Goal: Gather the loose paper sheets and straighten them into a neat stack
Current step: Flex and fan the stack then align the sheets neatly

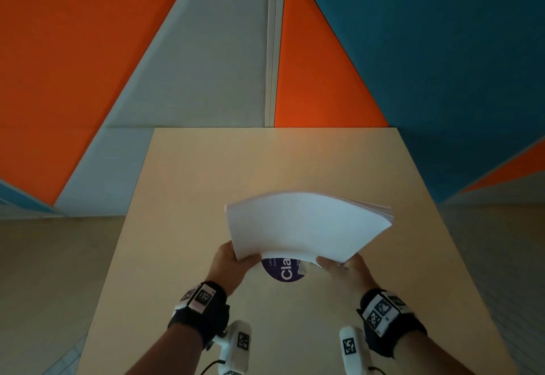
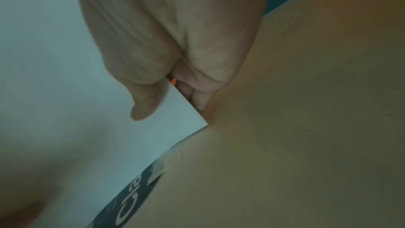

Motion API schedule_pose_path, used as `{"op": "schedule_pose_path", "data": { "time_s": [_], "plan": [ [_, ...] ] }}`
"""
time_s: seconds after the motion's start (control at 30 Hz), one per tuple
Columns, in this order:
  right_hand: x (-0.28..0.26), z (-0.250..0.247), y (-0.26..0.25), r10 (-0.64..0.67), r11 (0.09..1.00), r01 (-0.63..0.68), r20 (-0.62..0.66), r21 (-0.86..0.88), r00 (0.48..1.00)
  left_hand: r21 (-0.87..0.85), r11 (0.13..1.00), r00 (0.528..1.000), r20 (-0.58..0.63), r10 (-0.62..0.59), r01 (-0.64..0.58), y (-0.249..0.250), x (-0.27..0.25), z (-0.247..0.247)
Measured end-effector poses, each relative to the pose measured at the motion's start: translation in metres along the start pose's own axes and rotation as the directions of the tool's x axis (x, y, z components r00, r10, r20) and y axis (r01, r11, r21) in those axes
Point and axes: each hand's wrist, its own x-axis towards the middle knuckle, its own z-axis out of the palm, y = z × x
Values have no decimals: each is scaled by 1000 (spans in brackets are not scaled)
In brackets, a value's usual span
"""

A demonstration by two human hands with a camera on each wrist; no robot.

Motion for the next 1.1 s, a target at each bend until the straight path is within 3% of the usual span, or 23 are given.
{"op": "schedule_pose_path", "data": {
  "time_s": [0.13,0.4,0.67,0.77,0.93,1.1],
  "plan": [
    [2,-1,3,-32,999,31,-13,-18,999,5,1000,1000,-4,-13,13,-6,0,1],
    [9,-2,3,2,992,-5,-28,-126,1000,208,978,999,52,-3,-8,-11,4,0],
    [-2,-17,-30,-129,983,123,-34,-139,991,192,965,977,148,153,-180,22,-13,-16],
    [-6,-22,-33,-166,975,162,-15,-155,986,86,989,974,203,100,-120,30,-17,-16],
    [-9,-12,-12,-4,954,3,-2,-301,1000,48,991,962,236,-134,126,5,-20,-4],
    [-24,-5,0,80,926,-81,-18,-368,997,137,980,942,285,-179,145,-11,-34,-1]
  ]
}}
